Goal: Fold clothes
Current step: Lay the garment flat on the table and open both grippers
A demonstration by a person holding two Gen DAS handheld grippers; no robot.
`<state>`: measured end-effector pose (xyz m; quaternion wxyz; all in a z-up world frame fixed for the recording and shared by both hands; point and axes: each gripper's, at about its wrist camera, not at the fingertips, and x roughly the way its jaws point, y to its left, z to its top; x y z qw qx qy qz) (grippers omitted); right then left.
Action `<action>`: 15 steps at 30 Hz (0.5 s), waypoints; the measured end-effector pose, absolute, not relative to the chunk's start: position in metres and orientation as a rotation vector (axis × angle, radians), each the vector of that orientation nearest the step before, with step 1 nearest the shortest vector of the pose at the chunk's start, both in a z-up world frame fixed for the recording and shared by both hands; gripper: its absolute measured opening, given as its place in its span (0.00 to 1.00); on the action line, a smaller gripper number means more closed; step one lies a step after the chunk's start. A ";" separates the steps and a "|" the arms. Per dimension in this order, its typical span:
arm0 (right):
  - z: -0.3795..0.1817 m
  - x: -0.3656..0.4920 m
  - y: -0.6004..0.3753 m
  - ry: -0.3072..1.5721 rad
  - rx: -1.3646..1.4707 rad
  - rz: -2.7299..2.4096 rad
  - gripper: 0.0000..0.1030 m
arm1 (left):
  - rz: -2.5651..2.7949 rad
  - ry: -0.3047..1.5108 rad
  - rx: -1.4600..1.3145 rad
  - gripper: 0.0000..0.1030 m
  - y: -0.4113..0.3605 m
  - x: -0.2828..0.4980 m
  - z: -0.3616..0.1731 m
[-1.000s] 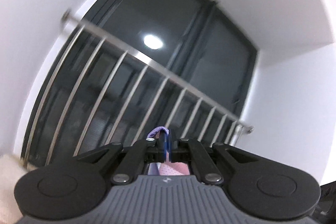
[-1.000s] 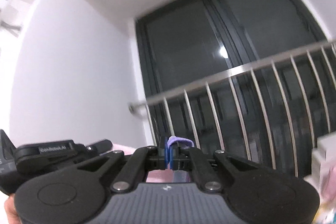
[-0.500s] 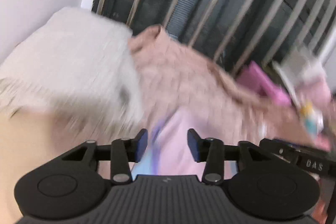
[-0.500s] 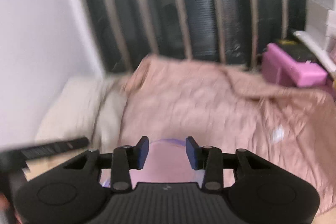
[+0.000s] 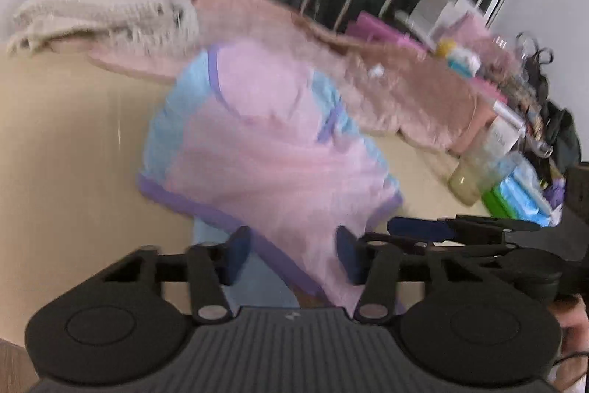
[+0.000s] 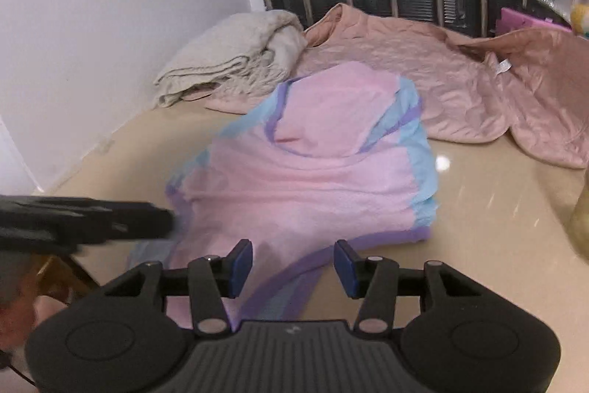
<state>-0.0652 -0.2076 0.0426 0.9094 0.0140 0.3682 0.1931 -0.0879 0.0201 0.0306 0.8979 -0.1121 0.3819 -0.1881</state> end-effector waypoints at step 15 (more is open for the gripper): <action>0.016 -0.089 -0.193 0.668 0.032 0.396 0.04 | -0.349 0.738 -0.372 0.04 0.030 -0.086 0.025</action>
